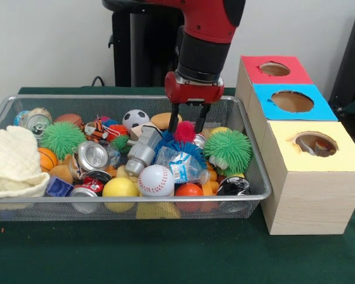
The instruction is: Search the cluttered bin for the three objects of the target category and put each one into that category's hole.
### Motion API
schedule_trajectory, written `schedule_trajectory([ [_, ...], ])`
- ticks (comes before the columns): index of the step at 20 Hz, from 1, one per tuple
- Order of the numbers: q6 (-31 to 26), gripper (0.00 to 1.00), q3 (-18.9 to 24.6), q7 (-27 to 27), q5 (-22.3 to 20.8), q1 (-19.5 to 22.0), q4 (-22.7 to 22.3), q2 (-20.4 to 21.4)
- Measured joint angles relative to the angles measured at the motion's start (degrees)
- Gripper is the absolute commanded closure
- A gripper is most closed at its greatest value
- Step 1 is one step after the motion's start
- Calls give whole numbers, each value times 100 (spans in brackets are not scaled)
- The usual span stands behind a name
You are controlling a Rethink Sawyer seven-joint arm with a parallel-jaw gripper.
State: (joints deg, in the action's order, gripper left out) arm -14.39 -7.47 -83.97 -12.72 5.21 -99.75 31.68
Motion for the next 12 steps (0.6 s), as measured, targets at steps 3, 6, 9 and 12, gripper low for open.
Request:
schedule_trajectory([
  [3,57,0,-127,-1,-1,-163,-20,1],
  [6,234,0,-236,-1,-1,-337,-78,1],
  [9,481,0,-328,-1,0,-499,-170,1],
  [12,771,0,-438,-1,0,-641,-243,-30],
])
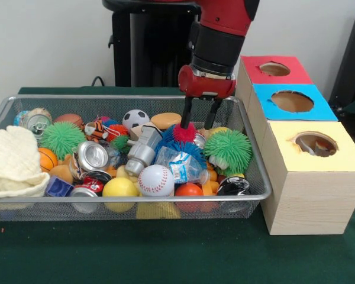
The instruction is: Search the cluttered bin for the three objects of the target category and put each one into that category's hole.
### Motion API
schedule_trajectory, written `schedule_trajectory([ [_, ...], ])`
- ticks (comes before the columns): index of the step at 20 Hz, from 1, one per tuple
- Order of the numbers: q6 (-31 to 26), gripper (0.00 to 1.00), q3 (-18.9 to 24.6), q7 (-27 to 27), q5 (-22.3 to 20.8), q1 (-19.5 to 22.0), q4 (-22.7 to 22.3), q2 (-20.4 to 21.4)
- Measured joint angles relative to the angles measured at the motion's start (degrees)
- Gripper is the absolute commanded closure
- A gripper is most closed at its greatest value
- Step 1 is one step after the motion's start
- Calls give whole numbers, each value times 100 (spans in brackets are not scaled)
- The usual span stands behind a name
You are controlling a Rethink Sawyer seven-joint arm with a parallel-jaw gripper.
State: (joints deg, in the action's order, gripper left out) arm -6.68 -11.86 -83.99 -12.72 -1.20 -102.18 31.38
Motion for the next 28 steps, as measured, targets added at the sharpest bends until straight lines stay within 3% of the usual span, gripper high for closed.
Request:
schedule_trajectory([
  [15,487,0,-196,0,3,-56,-218,-287],
  [16,488,100,-208,0,4,-57,-240,-311],
  [28,621,100,-223,0,4,-57,-265,-355],
])
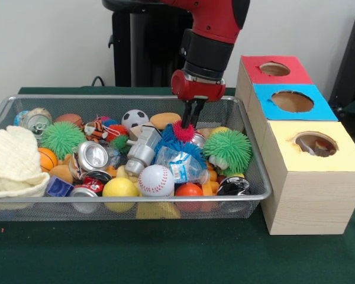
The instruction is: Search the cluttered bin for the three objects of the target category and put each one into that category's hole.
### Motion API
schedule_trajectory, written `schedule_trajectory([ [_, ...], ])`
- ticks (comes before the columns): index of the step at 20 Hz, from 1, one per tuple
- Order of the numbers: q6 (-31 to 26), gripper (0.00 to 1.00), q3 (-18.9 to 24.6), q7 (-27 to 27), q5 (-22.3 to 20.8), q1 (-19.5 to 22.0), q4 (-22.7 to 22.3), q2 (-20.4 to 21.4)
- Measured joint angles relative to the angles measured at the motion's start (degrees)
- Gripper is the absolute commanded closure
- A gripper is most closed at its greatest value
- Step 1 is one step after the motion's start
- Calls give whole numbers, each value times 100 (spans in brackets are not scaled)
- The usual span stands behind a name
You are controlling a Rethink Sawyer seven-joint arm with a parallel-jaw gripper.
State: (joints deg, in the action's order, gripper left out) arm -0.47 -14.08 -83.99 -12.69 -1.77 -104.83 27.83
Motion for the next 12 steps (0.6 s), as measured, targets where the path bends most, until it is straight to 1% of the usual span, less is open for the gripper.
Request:
schedule_trajectory([
  [4,19,100,-1,0,-2,6,-18,59],
  [6,-62,100,31,0,-4,39,-38,244],
  [8,-332,100,84,0,0,92,-36,532],
  [10,-726,100,99,0,2,118,-17,791],
  [12,-1431,100,103,0,19,133,51,1130],
])
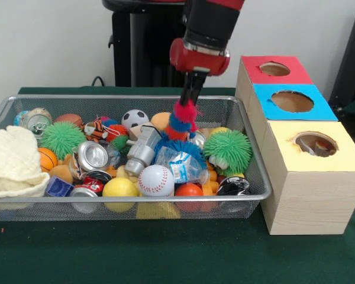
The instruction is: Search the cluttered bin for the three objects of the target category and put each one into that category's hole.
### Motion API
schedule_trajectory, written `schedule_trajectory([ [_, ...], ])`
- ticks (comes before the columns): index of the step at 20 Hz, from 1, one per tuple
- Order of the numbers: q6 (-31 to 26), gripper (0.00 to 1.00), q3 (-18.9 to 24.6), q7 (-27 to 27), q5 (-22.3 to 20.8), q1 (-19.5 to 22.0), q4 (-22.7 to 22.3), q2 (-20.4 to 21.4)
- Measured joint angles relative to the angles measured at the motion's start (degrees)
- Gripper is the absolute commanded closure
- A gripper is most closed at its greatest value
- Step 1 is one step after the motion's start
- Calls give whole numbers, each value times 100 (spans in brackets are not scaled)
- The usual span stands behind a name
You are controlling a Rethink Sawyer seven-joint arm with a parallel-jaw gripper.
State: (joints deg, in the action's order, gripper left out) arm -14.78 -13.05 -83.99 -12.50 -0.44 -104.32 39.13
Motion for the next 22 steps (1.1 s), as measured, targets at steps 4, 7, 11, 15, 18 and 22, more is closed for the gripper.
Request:
schedule_trajectory([
  [4,-1157,100,5,0,41,29,198,434],
  [7,-1995,100,36,0,66,78,442,704],
  [11,-2497,100,120,0,75,154,699,908],
  [15,-2562,100,224,0,74,203,929,1022],
  [18,-2562,100,313,0,91,231,1071,1074],
  [22,-2563,100,405,0,127,257,1172,1125],
])
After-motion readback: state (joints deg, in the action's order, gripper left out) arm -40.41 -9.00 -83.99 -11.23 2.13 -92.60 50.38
